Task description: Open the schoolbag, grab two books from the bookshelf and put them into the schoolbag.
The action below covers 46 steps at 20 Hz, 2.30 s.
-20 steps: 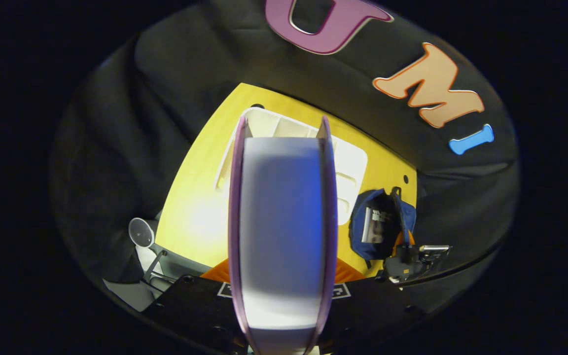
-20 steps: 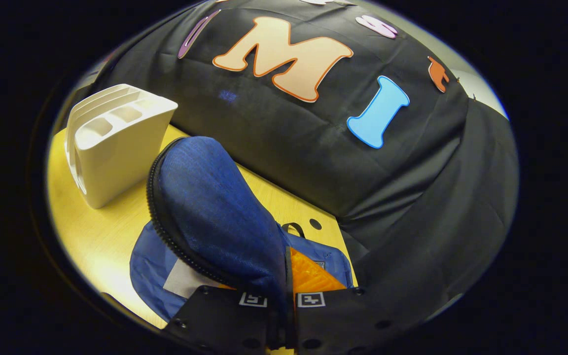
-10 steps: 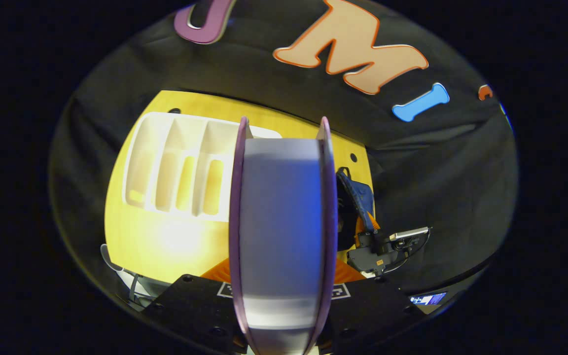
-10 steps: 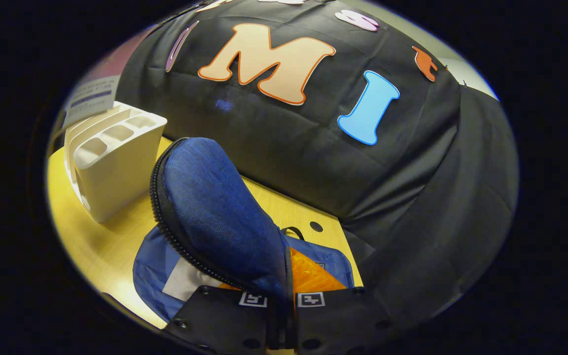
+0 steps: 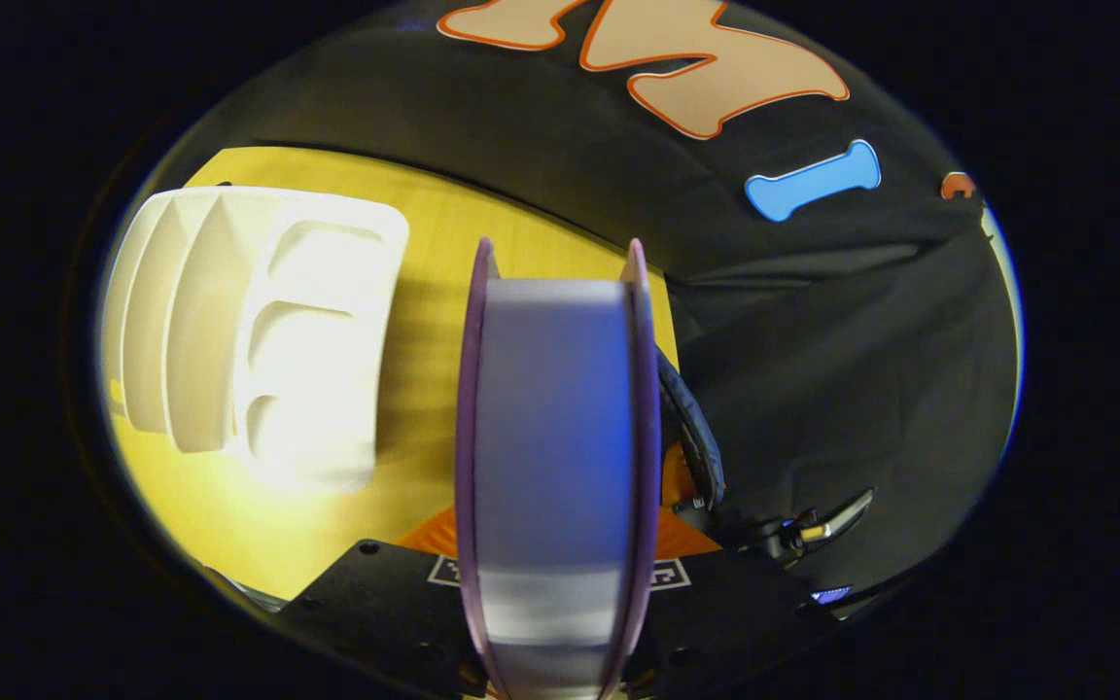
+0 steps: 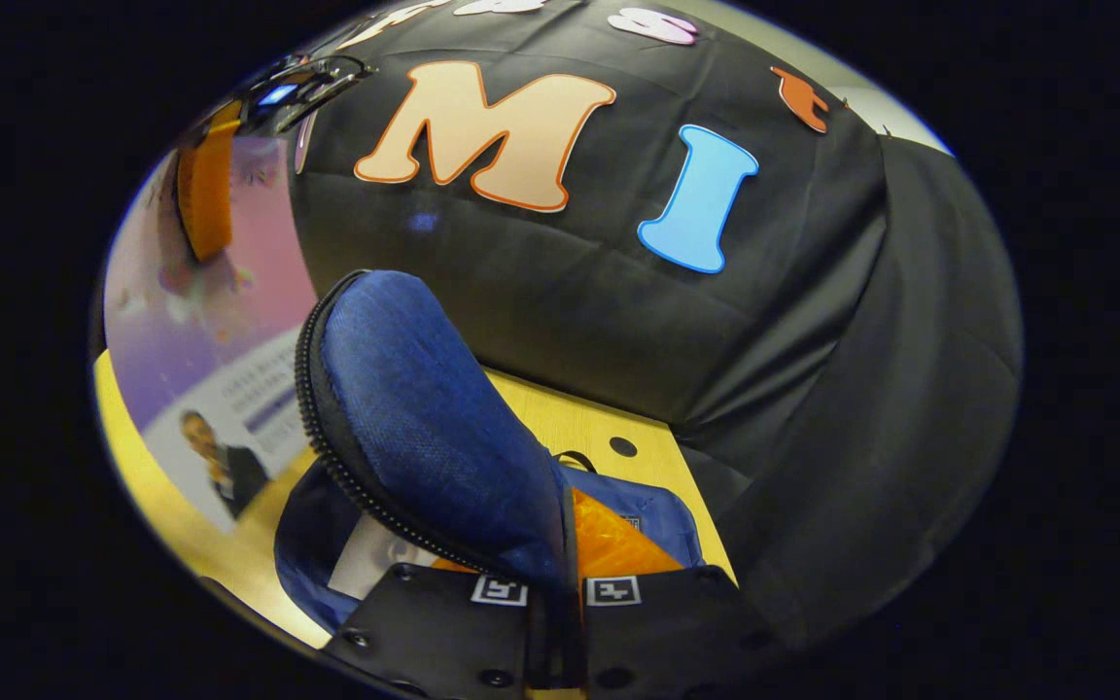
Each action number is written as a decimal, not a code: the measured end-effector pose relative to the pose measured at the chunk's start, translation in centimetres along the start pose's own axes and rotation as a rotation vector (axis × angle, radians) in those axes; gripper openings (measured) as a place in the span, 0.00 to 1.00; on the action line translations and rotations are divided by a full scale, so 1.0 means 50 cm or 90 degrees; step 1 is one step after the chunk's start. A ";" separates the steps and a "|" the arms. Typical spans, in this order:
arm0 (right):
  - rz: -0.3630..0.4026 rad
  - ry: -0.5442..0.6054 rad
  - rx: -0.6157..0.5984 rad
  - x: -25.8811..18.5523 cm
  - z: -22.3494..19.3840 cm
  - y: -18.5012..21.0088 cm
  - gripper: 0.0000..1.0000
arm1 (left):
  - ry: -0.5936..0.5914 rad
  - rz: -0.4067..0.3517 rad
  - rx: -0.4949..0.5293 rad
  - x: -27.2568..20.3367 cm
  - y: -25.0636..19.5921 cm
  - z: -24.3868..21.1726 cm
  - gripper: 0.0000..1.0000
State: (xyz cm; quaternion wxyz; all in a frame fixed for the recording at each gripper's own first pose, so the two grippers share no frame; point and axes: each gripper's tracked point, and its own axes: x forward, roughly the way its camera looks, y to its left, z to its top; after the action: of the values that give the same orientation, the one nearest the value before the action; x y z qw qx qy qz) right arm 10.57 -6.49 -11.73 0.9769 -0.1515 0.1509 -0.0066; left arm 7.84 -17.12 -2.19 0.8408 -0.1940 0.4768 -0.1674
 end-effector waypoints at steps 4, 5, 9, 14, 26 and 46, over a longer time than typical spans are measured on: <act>0.009 -0.003 -0.001 -0.001 0.000 -0.003 0.05 | -0.025 -0.053 0.004 0.107 -0.024 -0.006 0.43; 0.009 -0.005 -0.001 -0.004 0.000 -0.004 0.06 | -0.031 -0.051 0.007 0.127 -0.015 -0.009 0.43; 0.011 -0.012 0.006 -0.008 0.001 0.000 0.06 | -0.022 -0.094 -0.020 0.212 -0.029 -0.040 0.43; 0.015 -0.024 0.013 -0.013 0.005 0.003 0.06 | -0.013 -0.176 -0.048 0.301 -0.073 -0.068 0.43; 0.019 -0.032 0.008 -0.004 0.018 0.026 0.06 | -0.012 -0.308 -0.214 0.470 -0.094 -0.121 0.42; 0.041 0.023 0.098 -0.016 -0.028 0.002 0.07 | -0.052 -0.079 -0.096 0.256 0.063 -0.175 0.89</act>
State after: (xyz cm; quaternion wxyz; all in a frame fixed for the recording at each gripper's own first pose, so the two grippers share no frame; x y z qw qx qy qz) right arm 9.38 -6.76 -12.82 0.9824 -0.0709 0.1728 0.0108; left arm 6.83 -21.83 -17.28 0.8303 -0.2928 0.4406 -0.1751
